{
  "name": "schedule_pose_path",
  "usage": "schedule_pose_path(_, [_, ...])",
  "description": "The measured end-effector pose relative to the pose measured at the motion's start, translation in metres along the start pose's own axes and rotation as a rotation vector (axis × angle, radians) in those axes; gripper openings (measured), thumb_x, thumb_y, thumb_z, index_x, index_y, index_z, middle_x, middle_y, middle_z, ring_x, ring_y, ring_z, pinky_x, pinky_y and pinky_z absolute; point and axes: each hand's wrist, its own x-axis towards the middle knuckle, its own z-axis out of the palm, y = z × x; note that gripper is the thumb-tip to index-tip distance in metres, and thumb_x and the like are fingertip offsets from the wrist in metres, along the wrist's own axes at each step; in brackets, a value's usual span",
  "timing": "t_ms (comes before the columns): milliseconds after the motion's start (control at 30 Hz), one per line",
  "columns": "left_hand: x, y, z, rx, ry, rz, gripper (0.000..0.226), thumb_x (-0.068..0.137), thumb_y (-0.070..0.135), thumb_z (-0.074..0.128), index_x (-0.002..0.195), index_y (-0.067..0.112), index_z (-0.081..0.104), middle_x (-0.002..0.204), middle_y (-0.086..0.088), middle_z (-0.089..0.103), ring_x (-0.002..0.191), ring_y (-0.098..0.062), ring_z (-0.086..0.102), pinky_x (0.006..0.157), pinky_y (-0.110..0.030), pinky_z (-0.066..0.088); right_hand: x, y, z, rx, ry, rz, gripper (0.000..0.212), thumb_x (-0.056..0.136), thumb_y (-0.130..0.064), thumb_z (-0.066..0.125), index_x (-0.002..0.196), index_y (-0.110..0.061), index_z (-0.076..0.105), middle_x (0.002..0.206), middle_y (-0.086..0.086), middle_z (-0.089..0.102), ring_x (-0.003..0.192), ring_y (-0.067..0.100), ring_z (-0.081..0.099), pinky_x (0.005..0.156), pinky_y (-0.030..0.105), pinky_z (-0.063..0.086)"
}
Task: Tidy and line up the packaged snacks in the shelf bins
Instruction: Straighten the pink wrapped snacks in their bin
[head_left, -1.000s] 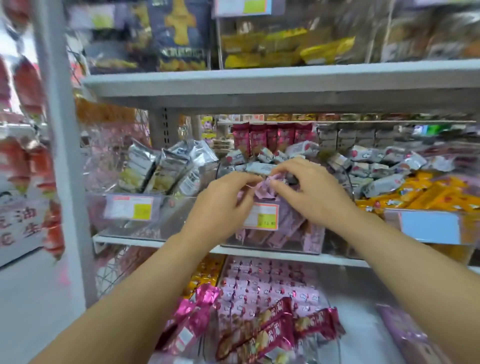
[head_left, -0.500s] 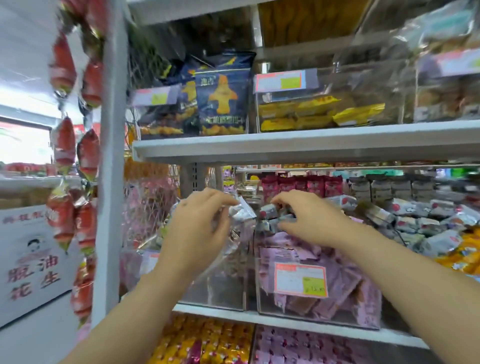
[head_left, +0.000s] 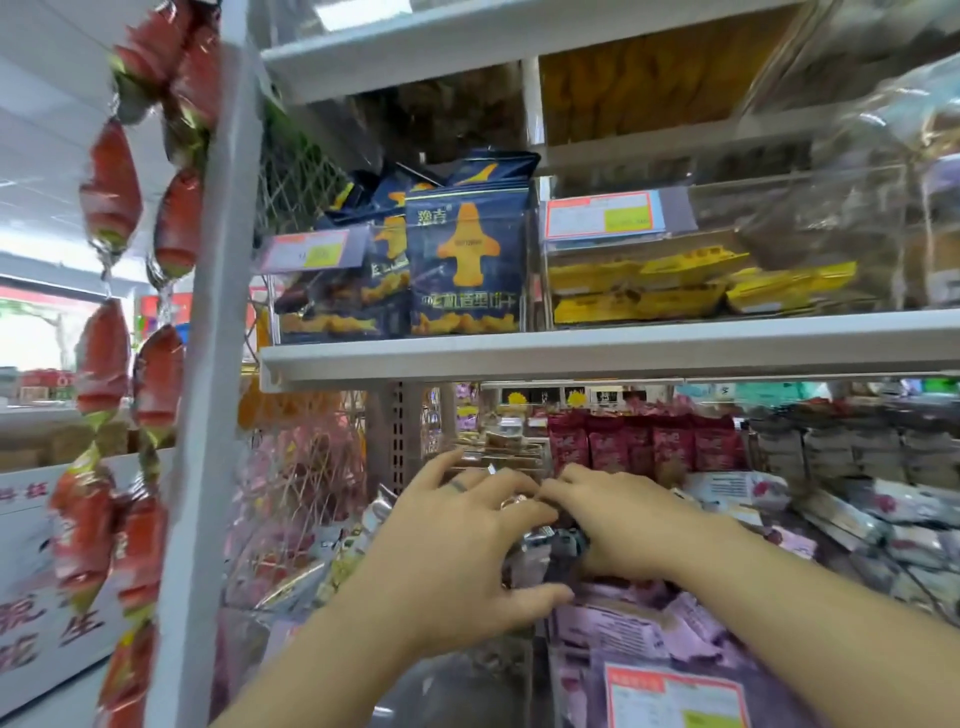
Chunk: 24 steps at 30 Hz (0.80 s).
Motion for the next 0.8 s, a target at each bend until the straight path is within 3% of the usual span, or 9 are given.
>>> schedule_pose_path(167, [-0.006, -0.001, 0.004, 0.074, 0.081, -0.093, 0.034, 0.077, 0.052, 0.048, 0.094, 0.033, 0.070, 0.096, 0.013, 0.068, 0.082, -0.013, 0.066, 0.105, -0.051, 0.037, 0.002, -0.001, 0.004, 0.056, 0.028, 0.030, 0.052, 0.081, -0.021, 0.063, 0.128, -0.027, 0.041, 0.116, 0.003, 0.048, 0.104, 0.029, 0.054, 0.083, 0.046, 0.050])
schedule_pose_path(367, [-0.011, -0.017, 0.002, 0.190, 0.201, -0.248, 0.028, 0.081, 0.039, 0.049, 0.093, 0.028, 0.072, 0.097, 0.011, 0.070, 0.098, -0.019, 0.064, 0.106, -0.053, 0.027, -0.004, 0.002, -0.002, 0.189, 0.121, 0.092, 0.049, 0.078, -0.018, 0.067, 0.122, -0.023, 0.048, 0.115, 0.001, 0.051, 0.097, 0.021, 0.055, 0.080, 0.038, 0.053])
schedule_pose_path(500, [-0.009, -0.027, 0.003, 0.261, 0.268, -0.337, 0.013, 0.077, 0.030, 0.072, 0.090, 0.028, 0.074, 0.096, 0.008, 0.071, 0.107, -0.026, 0.063, 0.104, -0.060, 0.029, -0.011, 0.000, -0.015, 0.266, 0.263, 0.096, 0.035, 0.080, -0.016, 0.065, 0.109, -0.027, 0.050, 0.112, -0.004, 0.049, 0.089, 0.017, 0.054, 0.074, 0.034, 0.051])
schedule_pose_path(700, [-0.013, -0.052, 0.010, 0.322, 0.171, -0.453, 0.038, 0.048, 0.010, 0.091, 0.078, 0.024, 0.073, 0.099, 0.001, 0.071, 0.108, -0.033, 0.061, 0.093, -0.073, 0.034, -0.012, -0.026, -0.025, 0.244, 0.461, -0.110, 0.036, 0.084, -0.005, 0.057, 0.113, -0.023, 0.048, 0.127, -0.008, 0.041, 0.092, 0.024, 0.057, 0.072, 0.039, 0.050])
schedule_pose_path(800, [-0.023, -0.071, 0.013, 0.340, 0.222, -0.517, 0.016, 0.070, 0.019, 0.080, 0.085, 0.022, 0.074, 0.101, 0.000, 0.071, 0.106, -0.032, 0.063, 0.090, -0.074, 0.035, 0.003, -0.039, -0.024, 0.208, 0.394, -0.193, 0.037, 0.085, -0.005, 0.055, 0.117, -0.022, 0.047, 0.132, -0.008, 0.039, 0.093, 0.025, 0.056, 0.072, 0.040, 0.050])
